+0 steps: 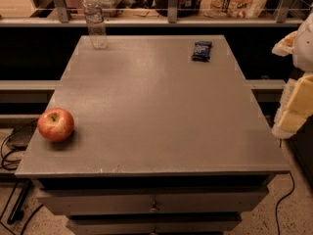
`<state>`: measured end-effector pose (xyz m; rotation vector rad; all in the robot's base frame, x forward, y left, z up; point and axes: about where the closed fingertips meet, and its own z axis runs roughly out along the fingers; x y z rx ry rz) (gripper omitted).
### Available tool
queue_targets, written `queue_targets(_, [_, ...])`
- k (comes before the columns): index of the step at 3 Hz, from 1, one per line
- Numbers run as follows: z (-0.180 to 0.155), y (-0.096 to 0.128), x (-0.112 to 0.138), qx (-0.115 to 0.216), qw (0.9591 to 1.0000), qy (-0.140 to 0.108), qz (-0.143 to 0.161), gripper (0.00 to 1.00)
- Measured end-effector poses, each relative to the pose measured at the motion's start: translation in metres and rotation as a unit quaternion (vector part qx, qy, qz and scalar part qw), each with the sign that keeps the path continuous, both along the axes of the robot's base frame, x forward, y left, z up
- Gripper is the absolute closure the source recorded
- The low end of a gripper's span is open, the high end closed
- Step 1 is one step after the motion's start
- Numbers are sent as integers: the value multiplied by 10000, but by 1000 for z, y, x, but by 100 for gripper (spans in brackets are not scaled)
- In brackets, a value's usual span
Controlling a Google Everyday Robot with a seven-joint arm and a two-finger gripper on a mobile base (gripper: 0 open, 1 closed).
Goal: Move rxbar blueberry near apple
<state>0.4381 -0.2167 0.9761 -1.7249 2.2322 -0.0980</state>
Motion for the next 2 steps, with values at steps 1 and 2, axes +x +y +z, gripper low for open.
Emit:
queue_targets(1, [0,0,0,0,10000,-1,0,0])
queue_targets(2, [2,-5,7,200,9996,-201,-93,0])
